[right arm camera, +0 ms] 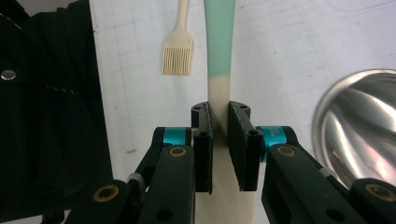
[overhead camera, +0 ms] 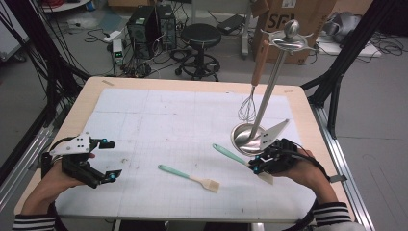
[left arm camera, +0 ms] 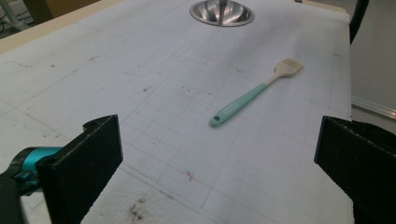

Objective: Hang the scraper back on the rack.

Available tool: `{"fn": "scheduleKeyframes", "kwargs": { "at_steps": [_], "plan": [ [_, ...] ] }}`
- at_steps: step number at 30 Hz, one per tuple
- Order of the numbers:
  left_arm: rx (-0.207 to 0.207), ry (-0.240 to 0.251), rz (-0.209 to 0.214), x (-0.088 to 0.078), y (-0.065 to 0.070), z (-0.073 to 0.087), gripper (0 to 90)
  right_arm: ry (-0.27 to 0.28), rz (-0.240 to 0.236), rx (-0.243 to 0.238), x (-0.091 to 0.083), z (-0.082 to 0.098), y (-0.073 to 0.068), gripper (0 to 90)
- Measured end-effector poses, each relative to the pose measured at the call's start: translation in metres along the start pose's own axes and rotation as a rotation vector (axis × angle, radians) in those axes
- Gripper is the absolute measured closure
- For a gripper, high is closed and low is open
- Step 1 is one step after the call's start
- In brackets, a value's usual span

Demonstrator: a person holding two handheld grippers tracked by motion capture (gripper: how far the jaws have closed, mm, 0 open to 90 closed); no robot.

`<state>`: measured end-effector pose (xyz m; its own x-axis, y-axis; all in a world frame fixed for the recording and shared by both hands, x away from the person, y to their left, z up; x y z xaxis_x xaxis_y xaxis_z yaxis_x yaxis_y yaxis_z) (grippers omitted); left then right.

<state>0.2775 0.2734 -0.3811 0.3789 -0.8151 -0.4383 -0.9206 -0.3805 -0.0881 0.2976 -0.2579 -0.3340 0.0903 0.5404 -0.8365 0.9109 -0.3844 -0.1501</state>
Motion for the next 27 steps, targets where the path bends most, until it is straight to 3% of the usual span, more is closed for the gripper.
{"fn": "scheduleKeyframes", "kwargs": {
  "at_steps": [6, 16, 27],
  "plan": [
    [-0.006, 0.001, -0.004, -0.001, 0.000, 0.001, 1.6, 0.088, -0.004, -0.010, -0.031, 0.015, -0.001, 80.0],
    [-0.010, 0.005, -0.004, -0.001, -0.002, 0.001, 1.6, 0.180, 0.017, 0.019, -0.079, 0.036, 0.001, 79.9],
    [-0.016, 0.017, -0.003, -0.003, -0.005, 0.002, 1.7, 0.249, 0.043, 0.076, -0.122, 0.054, 0.009, 79.9]
  ]
}}
Point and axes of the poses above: each handheld gripper's, and its own axes: x roughly forward along the jaws, z roughly out of its underside, y roughly to its right, the point moved 1 cm from there along x, roughly forward along the jaws, and after that the axes turned 9 degrees about x, right-handed, at the moved point
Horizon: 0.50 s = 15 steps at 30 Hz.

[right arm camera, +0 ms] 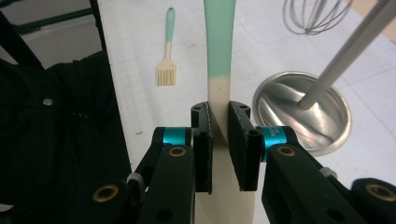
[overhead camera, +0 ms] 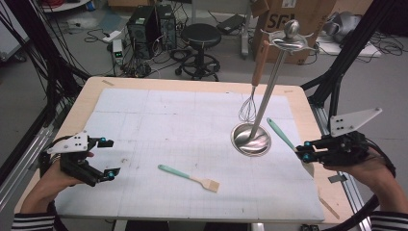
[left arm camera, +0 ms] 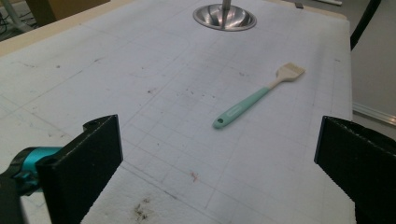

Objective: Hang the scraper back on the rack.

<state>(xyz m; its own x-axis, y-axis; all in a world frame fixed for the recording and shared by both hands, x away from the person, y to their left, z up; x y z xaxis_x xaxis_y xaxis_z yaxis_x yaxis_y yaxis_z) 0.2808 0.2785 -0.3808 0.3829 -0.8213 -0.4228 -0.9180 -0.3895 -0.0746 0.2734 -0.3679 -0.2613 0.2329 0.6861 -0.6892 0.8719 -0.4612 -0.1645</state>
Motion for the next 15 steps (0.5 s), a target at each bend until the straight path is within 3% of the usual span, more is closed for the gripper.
{"fn": "scheduleKeyframes", "kwargs": {
  "at_steps": [15],
  "plan": [
    [0.005, 0.006, -0.016, -0.007, -0.001, 0.000, 1.7, 0.090, 0.039, 0.029, -0.061, -0.010, 0.014, 79.8]
  ]
}}
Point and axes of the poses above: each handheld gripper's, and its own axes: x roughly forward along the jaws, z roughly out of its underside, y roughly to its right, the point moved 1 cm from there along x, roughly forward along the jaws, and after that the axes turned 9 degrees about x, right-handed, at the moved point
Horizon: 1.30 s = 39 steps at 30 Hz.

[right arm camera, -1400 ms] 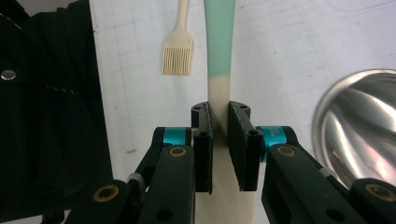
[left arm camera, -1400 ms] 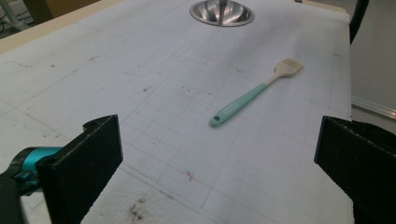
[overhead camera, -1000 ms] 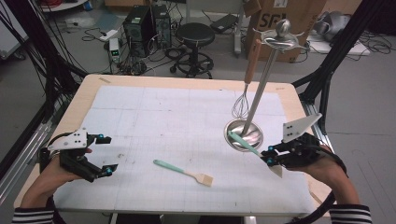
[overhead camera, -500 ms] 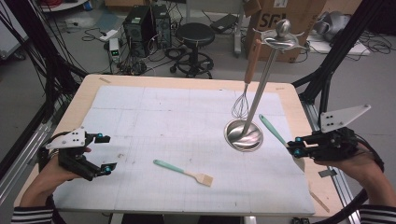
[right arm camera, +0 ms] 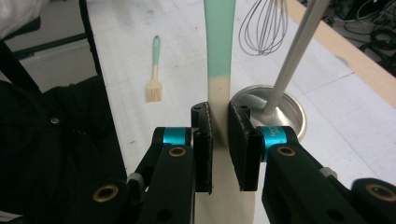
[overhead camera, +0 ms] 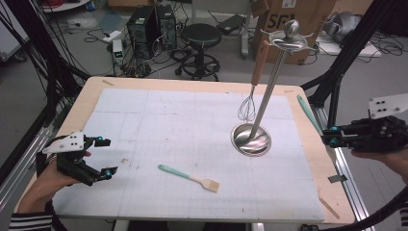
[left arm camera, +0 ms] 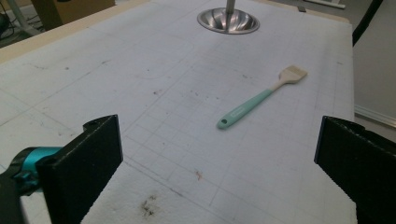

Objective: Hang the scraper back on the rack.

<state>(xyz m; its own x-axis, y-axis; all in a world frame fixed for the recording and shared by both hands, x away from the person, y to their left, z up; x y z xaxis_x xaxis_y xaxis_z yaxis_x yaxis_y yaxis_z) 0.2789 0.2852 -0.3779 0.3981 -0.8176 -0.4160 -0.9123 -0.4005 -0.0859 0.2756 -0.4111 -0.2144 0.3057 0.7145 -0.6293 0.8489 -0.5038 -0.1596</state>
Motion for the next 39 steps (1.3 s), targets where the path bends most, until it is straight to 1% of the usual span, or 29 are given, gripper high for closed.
{"fn": "scheduleKeyframes", "kwargs": {
  "at_steps": [5, 8, 10, 14, 19, 23, 27, 32, 35, 39],
  "plan": [
    [0.000, -0.004, -0.002, 0.000, 0.000, 0.000, 1.7, 0.013, 0.022, 0.008, -0.017, -0.007, 0.005, 79.8],
    [0.001, -0.006, -0.002, 0.000, 0.000, 0.000, 1.7, 0.029, 0.030, 0.023, -0.028, -0.012, 0.008, 79.8],
    [0.002, -0.007, 0.003, 0.001, 0.000, 0.000, 1.6, 0.029, 0.040, 0.030, -0.034, -0.015, 0.010, 79.8],
    [0.007, -0.015, 0.010, 0.003, 0.001, 0.000, 1.7, 0.038, 0.049, 0.031, -0.043, -0.021, 0.015, 79.8],
    [0.004, -0.014, 0.002, 0.002, 0.001, 0.000, 1.7, 0.043, 0.064, 0.033, -0.052, -0.027, 0.022, 79.8],
    [0.000, -0.011, 0.003, 0.002, 0.001, 0.000, 1.6, 0.047, 0.066, 0.041, -0.054, -0.033, 0.030, 79.8],
    [0.007, -0.024, 0.004, 0.003, 0.001, 0.000, 1.6, 0.044, 0.073, 0.046, -0.053, -0.040, 0.036, 79.8],
    [0.009, -0.032, 0.010, 0.005, 0.003, 0.000, 1.6, 0.038, 0.075, 0.043, -0.050, -0.048, 0.043, 79.8],
    [0.009, -0.031, 0.008, 0.004, 0.002, 0.000, 1.7, 0.028, 0.071, 0.043, -0.047, -0.052, 0.047, 79.8],
    [0.004, -0.029, 0.003, 0.003, 0.002, 0.001, 1.7, 0.029, 0.073, 0.039, -0.047, -0.056, 0.051, 79.8]
  ]
}}
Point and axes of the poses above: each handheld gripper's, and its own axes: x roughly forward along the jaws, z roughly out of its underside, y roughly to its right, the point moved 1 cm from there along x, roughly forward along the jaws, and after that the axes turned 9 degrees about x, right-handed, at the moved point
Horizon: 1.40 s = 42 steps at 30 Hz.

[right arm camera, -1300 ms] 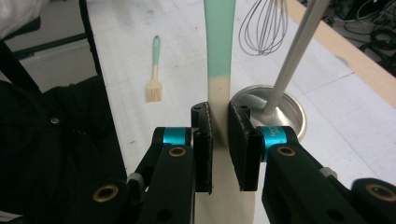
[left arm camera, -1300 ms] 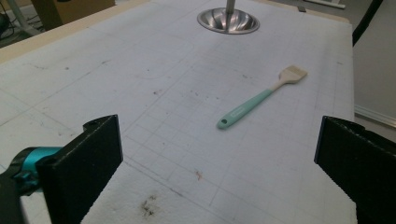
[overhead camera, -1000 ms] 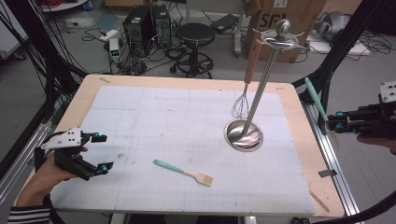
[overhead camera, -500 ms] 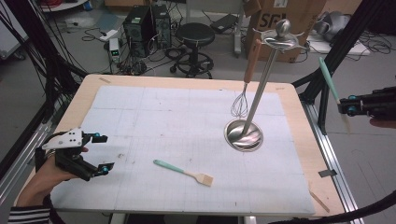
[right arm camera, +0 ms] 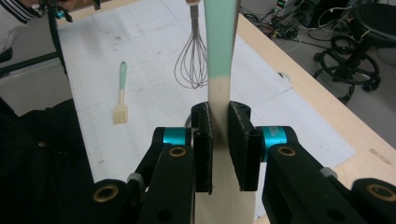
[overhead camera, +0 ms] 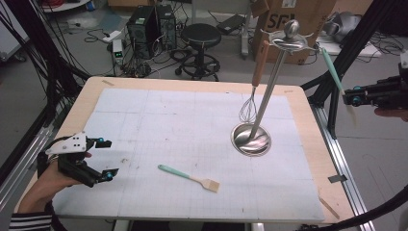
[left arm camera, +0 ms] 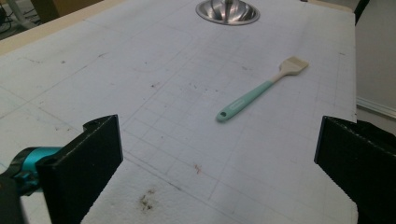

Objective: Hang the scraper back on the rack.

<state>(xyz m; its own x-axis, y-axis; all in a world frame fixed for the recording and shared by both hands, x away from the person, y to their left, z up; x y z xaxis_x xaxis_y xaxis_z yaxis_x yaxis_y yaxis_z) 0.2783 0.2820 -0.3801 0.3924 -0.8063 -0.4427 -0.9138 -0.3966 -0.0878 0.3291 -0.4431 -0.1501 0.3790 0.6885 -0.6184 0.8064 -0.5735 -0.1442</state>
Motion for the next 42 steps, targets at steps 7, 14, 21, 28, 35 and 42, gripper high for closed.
{"fn": "scheduleKeyframes", "kwargs": {
  "at_steps": [7, 14, 21, 28, 35, 42],
  "plan": [
    [0.003, -0.003, 0.002, 0.000, 0.000, 0.000, 1.7, -0.008, -0.002, 0.002, 0.006, -0.004, 0.004, 79.8],
    [0.003, -0.003, 0.004, 0.001, 0.001, 0.000, 1.6, -0.004, -0.004, 0.012, 0.008, -0.003, 0.008, 79.8],
    [0.006, -0.002, 0.006, 0.001, 0.001, -0.001, 1.6, -0.019, -0.009, 0.018, 0.016, -0.004, 0.010, 79.8],
    [0.008, 0.001, 0.007, 0.001, 0.002, -0.002, 1.6, -0.026, -0.027, 0.033, 0.033, -0.005, 0.012, 80.0],
    [0.007, -0.002, 0.002, 0.000, 0.000, -0.002, 1.7, -0.051, -0.045, 0.037, 0.061, -0.013, 0.014, 80.1],
    [0.011, 0.008, 0.002, -0.001, 0.000, -0.004, 1.6, -0.050, -0.050, 0.040, 0.080, -0.017, 0.013, 80.0]
  ]
}}
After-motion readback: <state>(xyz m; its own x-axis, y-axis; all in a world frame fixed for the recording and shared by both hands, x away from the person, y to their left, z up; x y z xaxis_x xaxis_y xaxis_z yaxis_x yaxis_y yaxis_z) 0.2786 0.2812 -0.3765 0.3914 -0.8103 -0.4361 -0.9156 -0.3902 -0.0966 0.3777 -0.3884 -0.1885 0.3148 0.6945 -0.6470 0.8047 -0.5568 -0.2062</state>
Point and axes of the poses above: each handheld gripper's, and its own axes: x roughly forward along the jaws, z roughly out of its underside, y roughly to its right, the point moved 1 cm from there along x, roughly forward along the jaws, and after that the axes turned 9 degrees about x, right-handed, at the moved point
